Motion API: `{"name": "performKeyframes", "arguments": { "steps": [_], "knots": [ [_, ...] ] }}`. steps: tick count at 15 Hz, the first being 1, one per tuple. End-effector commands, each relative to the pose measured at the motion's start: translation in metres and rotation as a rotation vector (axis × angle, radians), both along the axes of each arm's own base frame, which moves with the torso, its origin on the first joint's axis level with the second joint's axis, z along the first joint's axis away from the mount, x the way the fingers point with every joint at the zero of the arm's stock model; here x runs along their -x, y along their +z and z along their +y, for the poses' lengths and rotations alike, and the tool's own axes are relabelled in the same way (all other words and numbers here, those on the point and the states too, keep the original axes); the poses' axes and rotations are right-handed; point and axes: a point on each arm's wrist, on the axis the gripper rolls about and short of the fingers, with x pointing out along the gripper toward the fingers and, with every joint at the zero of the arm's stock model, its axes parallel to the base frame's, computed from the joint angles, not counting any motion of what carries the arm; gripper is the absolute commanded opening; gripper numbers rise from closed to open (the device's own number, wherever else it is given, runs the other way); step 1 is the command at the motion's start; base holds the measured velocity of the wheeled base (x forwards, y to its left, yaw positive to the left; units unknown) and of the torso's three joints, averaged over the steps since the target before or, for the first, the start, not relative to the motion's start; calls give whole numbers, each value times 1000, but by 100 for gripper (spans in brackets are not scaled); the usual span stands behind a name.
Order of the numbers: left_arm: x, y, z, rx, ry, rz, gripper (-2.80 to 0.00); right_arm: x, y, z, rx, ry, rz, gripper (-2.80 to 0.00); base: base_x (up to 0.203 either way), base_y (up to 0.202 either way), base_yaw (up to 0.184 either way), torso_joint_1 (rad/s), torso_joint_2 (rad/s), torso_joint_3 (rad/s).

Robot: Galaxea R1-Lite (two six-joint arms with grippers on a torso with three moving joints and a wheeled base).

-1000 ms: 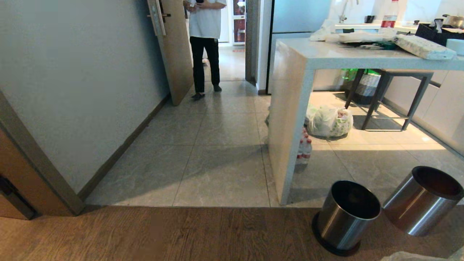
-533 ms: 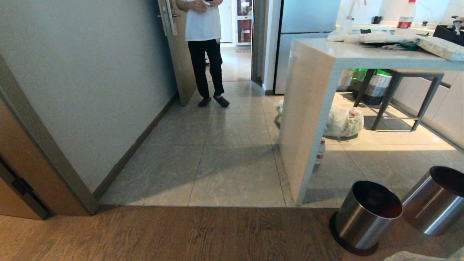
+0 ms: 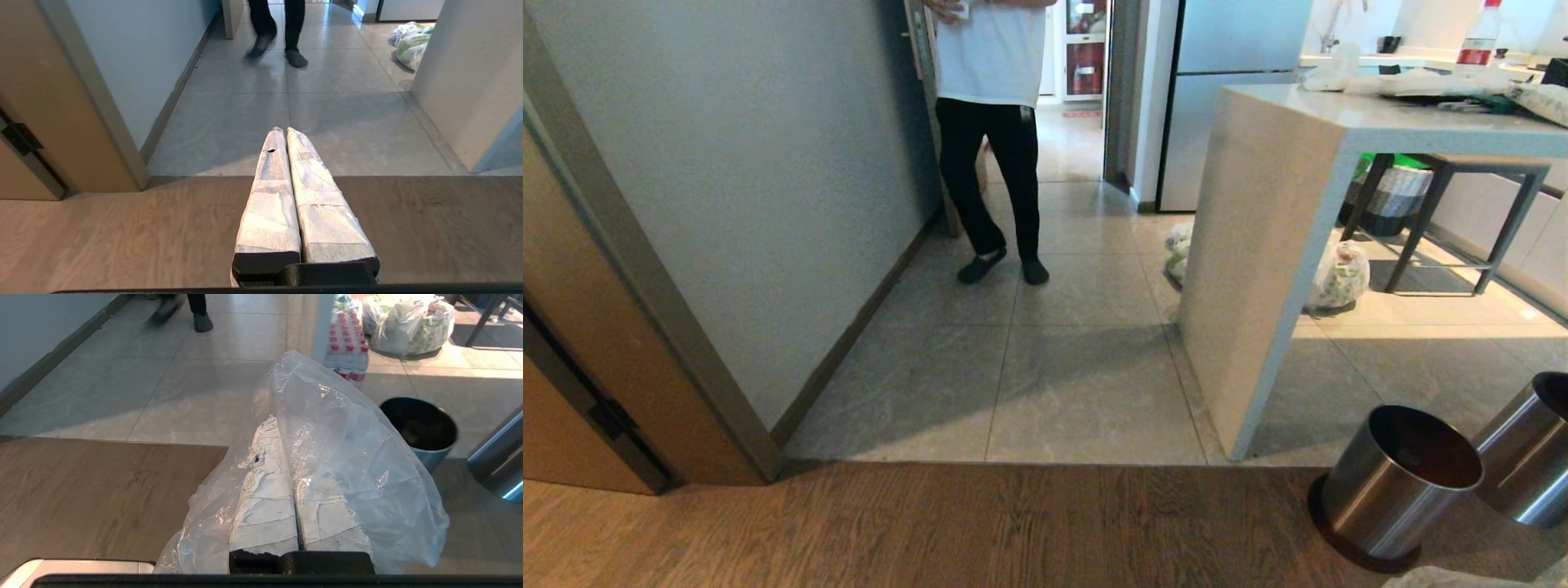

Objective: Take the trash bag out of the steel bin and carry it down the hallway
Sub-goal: Put the trash bag at the door

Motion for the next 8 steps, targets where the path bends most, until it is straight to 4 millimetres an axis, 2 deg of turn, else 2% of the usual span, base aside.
{"name": "performKeyframes", "arguments": {
  "steps": [1,2,8],
  "knots": [
    [0,0,0,1,1,-2,-280,0,0,0,0,1,2,-280,0,138,4,4,3,2],
    [0,0,0,1,1,-1,-280,0,0,0,0,1,2,-280,0,84,5,2,-2,5],
    [0,0,0,2,1,1,-280,0,0,0,0,1,2,-280,0,0,0,0,0,0]
  ]
}}
